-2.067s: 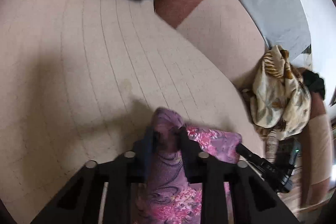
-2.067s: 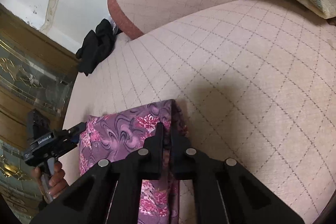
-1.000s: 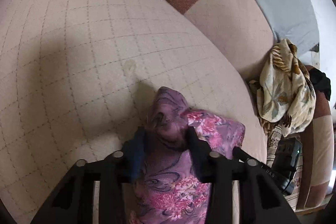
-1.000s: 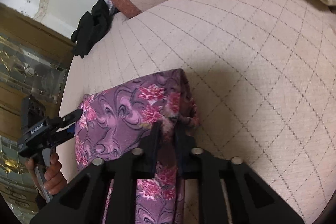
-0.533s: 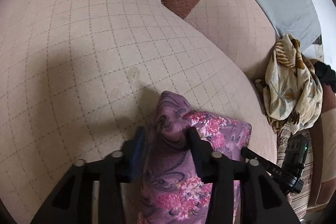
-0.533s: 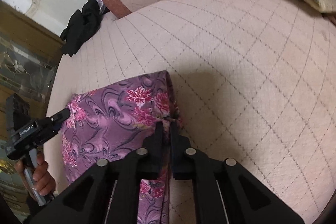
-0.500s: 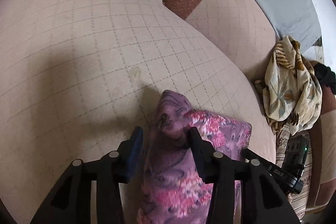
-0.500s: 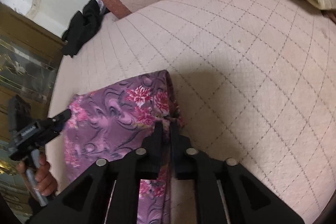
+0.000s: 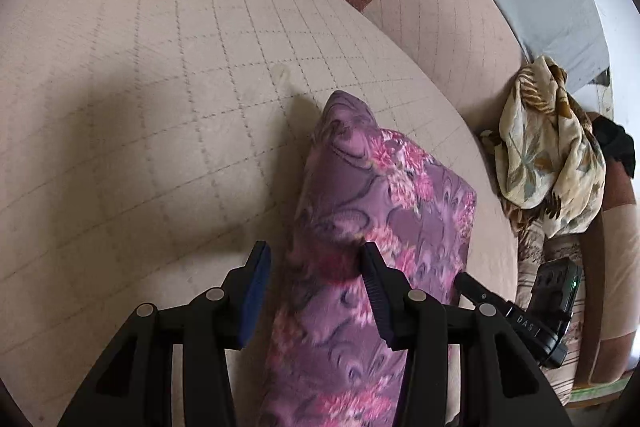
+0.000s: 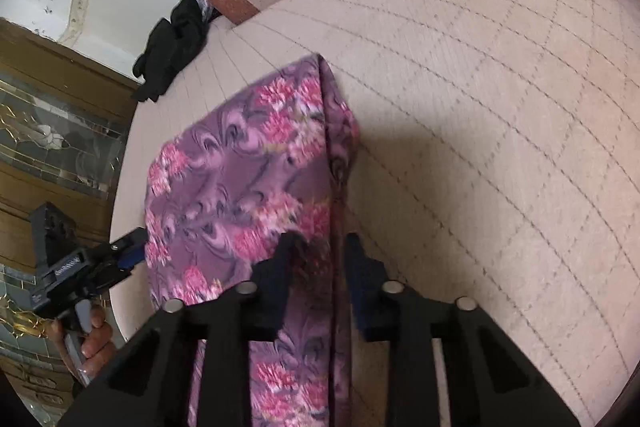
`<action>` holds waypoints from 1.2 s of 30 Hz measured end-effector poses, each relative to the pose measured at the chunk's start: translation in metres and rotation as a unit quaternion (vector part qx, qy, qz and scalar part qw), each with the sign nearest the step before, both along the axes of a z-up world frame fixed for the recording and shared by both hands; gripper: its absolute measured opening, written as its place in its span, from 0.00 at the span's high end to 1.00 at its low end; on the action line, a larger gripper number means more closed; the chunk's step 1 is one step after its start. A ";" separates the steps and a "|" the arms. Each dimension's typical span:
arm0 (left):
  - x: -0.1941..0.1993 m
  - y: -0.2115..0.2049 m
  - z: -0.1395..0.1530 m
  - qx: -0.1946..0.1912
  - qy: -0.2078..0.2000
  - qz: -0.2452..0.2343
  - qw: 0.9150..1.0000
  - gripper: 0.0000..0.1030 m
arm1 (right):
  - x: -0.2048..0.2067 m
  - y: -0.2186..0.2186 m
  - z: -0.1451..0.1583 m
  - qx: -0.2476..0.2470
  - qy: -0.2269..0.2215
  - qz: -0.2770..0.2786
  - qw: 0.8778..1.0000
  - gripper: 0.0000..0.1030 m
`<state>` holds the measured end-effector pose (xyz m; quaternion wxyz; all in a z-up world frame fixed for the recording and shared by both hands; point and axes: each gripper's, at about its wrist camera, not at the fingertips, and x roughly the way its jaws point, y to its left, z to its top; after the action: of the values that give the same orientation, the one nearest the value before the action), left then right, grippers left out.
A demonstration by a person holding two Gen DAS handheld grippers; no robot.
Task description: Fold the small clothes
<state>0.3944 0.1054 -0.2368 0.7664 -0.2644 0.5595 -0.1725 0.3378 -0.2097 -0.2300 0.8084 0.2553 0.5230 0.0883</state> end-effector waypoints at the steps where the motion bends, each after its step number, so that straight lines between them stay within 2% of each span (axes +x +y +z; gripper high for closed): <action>1: 0.002 -0.002 -0.001 0.002 0.001 -0.002 1.000 0.62 | 0.004 0.003 0.000 -0.010 0.005 0.007 1.000 0.93; 2: 0.003 -0.003 0.001 0.006 -0.005 -0.005 1.000 0.68 | 0.006 0.005 0.001 -0.022 0.011 0.010 1.000 0.94; 4: 0.001 -0.006 0.007 0.019 -0.011 -0.007 1.000 0.74 | 0.006 0.007 0.007 -0.044 0.012 0.009 0.999 0.95; 6: 0.000 -0.009 0.007 0.034 -0.016 -0.010 0.999 0.74 | 0.004 0.006 0.009 -0.062 0.010 0.011 0.998 0.95; 8: 0.001 -0.012 0.002 0.047 -0.014 -0.011 0.999 0.74 | 0.008 0.006 -0.007 -0.065 0.028 0.016 0.997 0.95; 9: 0.002 -0.014 0.002 0.052 -0.016 -0.012 0.998 0.74 | 0.011 0.006 -0.015 -0.056 0.036 0.017 0.998 0.95; 12: 0.000 -0.014 0.006 0.052 -0.018 -0.008 0.998 0.68 | 0.012 0.005 -0.007 -0.053 0.027 0.023 0.998 0.94; 14: -0.001 -0.012 0.006 0.050 -0.010 -0.006 0.999 0.58 | 0.010 -0.001 -0.004 -0.037 0.024 0.020 0.999 0.93; 15: -0.001 -0.010 0.006 0.054 -0.006 -0.003 0.999 0.50 | 0.009 -0.003 -0.005 -0.028 0.025 0.017 0.999 0.85; 16: -0.001 -0.008 0.006 0.056 -0.001 -0.002 0.998 0.49 | 0.009 -0.006 -0.005 -0.017 0.028 0.014 0.999 0.78; 17: -0.002 -0.007 0.006 0.055 0.002 -0.004 0.998 0.49 | 0.007 -0.008 -0.004 -0.011 0.030 0.013 0.999 0.66; 18: -0.004 -0.004 0.008 0.051 0.005 -0.006 0.999 0.49 | 0.005 -0.009 -0.002 -0.004 0.029 0.013 0.999 0.62; 23: -0.028 0.007 0.017 0.028 0.003 -0.026 0.999 0.49 | -0.012 -0.004 0.004 0.012 0.035 0.021 0.999 0.60; 25: -0.043 0.006 0.014 0.036 -0.001 -0.028 0.999 0.49 | -0.022 0.003 -0.004 0.002 0.044 0.024 0.999 0.61; 26: -0.050 0.004 0.011 0.049 -0.003 -0.032 0.998 0.50 | -0.026 0.007 -0.008 -0.008 0.049 0.025 0.998 0.70; 27: -0.054 0.002 0.008 0.065 -0.007 -0.036 0.997 0.72 | -0.027 0.011 -0.011 -0.015 0.051 0.030 0.998 0.92; 28: -0.055 -0.001 0.004 0.091 -0.008 -0.040 0.995 0.93 | -0.027 0.014 -0.011 -0.025 0.047 0.030 0.998 0.93; 29: -0.052 -0.002 -0.003 0.118 -0.003 -0.042 0.992 0.93 | -0.027 0.015 -0.010 -0.037 0.045 0.030 0.998 0.94; 31: -0.047 0.009 -0.011 0.121 0.009 -0.016 0.992 0.93 | -0.029 0.011 -0.008 -0.041 0.042 0.021 0.998 0.94; 32: -0.047 0.016 -0.013 0.119 0.014 -0.003 0.993 0.95 | -0.033 0.006 -0.011 -0.031 0.043 0.010 0.999 0.93; 33: -0.049 0.022 -0.014 0.101 0.019 0.004 0.995 0.96 | -0.038 0.002 -0.014 -0.023 0.041 0.005 0.999 0.94; 34: -0.051 0.026 -0.015 0.076 0.025 0.005 0.997 0.91 | -0.045 -0.001 -0.015 -0.012 0.037 -0.001 0.999 0.93; 35: -0.056 0.032 -0.018 0.038 0.038 0.006 0.999 0.88 | -0.055 -0.004 -0.013 0.003 0.037 -0.007 0.999 0.85; 36: -0.063 0.038 -0.018 0.018 0.043 0.012 0.999 0.81 | -0.064 -0.006 -0.011 0.014 0.038 -0.012 0.999 0.73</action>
<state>0.3312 0.1429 -0.2552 0.7483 -0.2650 0.5914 -0.1417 0.2738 -0.2153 -0.2411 0.7851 0.2759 0.5493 0.0758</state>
